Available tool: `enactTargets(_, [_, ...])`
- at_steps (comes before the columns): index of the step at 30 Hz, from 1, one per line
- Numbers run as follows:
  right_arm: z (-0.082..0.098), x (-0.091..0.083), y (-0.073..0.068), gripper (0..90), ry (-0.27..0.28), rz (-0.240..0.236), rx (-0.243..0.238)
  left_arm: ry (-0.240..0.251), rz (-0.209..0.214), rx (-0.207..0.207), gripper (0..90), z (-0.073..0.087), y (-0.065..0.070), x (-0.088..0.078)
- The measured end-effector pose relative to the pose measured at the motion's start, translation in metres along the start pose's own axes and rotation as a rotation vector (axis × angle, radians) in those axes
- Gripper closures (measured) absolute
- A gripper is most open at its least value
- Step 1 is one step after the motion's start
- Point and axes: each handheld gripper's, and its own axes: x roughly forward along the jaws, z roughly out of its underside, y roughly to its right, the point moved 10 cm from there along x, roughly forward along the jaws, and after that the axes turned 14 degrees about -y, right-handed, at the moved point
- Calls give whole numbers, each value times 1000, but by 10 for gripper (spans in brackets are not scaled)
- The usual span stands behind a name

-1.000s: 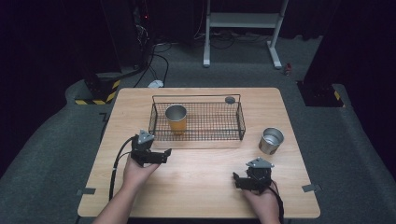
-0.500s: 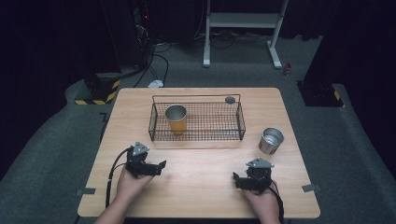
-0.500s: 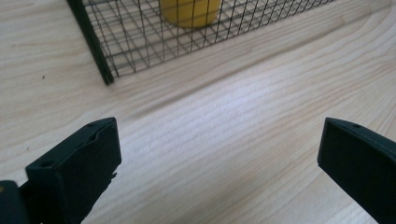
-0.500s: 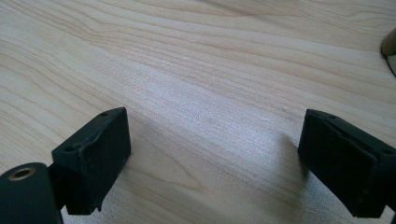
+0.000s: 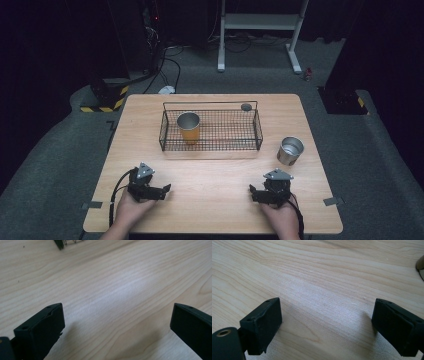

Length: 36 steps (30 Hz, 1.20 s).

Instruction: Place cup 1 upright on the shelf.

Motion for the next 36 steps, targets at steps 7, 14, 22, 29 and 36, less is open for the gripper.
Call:
enactTargets(7, [0, 0, -1, 94, 1, 0, 8, -9, -15, 18, 0, 5, 1, 2])
enactTargets(14, [0, 0, -1, 93, 1, -3, 8, 14, -19, 0, 1, 7, 2, 1])
enactTargets(22, [0, 0, 0, 88, 0, -1, 8, 14, -26, 2, 4, 8, 1, 1])
enactTargets(29, [-4, -12, 0, 107, 50, 6, 15, 17, -25, 0, 5, 8, 2, 1])
enactTargets(36, [-6, -21, 0, 108, 98, 13, -6, 17, -25, 0, 5, 8, 2, 1])
